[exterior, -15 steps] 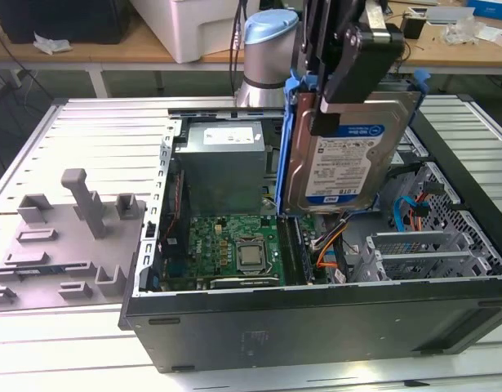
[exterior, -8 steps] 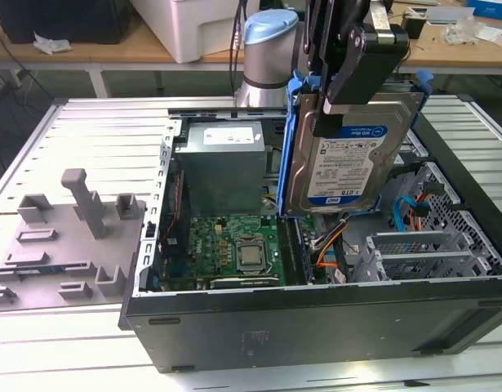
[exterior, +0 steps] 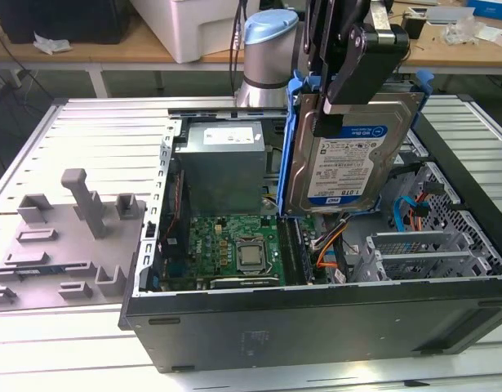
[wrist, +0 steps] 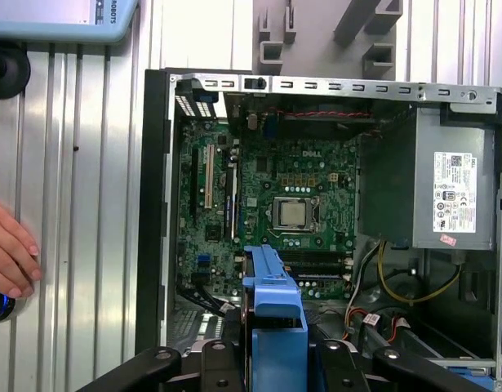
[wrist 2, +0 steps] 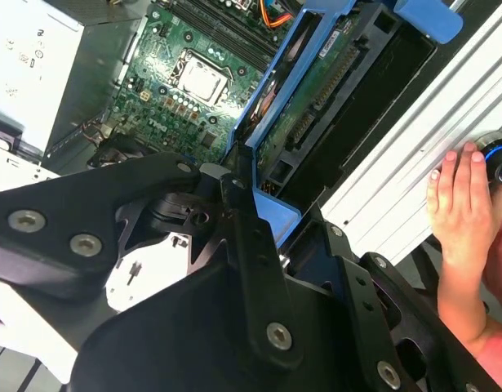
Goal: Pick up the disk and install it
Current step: 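Pick up the disk, then insert the disk into the insertion slot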
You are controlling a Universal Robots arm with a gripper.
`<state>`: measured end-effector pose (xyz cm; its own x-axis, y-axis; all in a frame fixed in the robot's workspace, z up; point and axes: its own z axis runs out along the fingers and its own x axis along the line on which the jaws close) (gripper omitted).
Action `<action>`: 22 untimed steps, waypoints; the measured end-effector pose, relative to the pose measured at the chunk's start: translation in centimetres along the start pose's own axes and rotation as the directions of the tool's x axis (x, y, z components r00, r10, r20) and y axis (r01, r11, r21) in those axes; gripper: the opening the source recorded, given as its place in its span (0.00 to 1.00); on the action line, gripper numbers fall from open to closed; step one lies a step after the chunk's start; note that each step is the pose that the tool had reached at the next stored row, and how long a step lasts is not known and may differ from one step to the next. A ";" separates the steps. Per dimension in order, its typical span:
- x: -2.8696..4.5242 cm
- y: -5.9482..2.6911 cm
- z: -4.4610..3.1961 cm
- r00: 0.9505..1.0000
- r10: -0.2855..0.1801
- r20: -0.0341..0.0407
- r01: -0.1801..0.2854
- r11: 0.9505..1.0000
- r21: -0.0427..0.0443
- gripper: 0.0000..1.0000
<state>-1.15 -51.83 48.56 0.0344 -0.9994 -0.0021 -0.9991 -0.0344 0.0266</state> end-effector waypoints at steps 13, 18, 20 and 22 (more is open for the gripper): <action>0.00 -0.07 0.00 1.000 0.000 0.000 0.000 1.000 0.000 0.37; 0.08 -0.41 -0.01 1.000 0.000 0.000 0.000 1.000 0.000 0.37; 0.15 -0.77 -0.02 1.000 0.000 0.000 0.000 1.000 0.000 0.37; 0.28 -1.07 -0.03 1.000 0.000 0.000 0.000 1.000 0.000 0.37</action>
<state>-0.08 -52.08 48.56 0.0344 -0.9994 -0.0021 -0.9991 -0.0344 0.0265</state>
